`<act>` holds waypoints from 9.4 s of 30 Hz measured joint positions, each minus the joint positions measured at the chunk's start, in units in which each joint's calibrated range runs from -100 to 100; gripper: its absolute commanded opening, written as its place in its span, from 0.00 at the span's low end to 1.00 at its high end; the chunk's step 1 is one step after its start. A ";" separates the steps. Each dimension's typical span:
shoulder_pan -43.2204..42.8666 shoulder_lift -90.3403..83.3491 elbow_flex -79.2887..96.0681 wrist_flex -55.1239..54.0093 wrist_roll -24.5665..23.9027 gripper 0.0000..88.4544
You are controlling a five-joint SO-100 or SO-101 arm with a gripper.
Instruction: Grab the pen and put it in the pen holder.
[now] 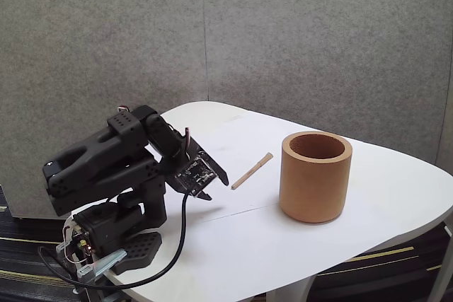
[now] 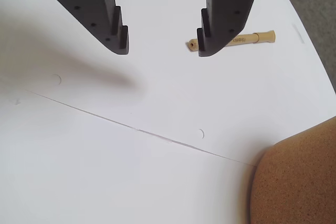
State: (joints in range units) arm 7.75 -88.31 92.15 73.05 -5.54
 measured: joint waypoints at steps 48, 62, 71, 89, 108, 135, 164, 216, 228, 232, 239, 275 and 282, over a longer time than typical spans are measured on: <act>0.00 0.00 0.18 0.00 0.15 0.20; 0.07 0.17 0.18 -1.86 0.20 0.20; 0.51 3.90 -10.29 -2.46 0.15 0.20; 0.15 48.60 -59.66 -2.46 -2.34 0.20; -5.95 71.72 -67.33 -11.86 -27.94 0.20; -9.84 103.98 -81.59 -17.71 -32.23 0.20; -9.25 104.23 -81.68 -17.71 -32.14 0.01; 1.98 52.92 -85.38 -27.54 34.48 0.01; 8.08 52.92 -70.31 -54.24 48.25 0.01; 11.02 52.92 -68.32 -55.17 50.21 0.01; 14.98 50.21 -59.03 -55.34 52.06 0.01; 15.13 37.26 -17.24 -84.41 53.24 0.01; 15.13 37.26 -9.21 -89.49 53.33 0.01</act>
State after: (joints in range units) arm 22.88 -51.06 82.94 -16.44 47.79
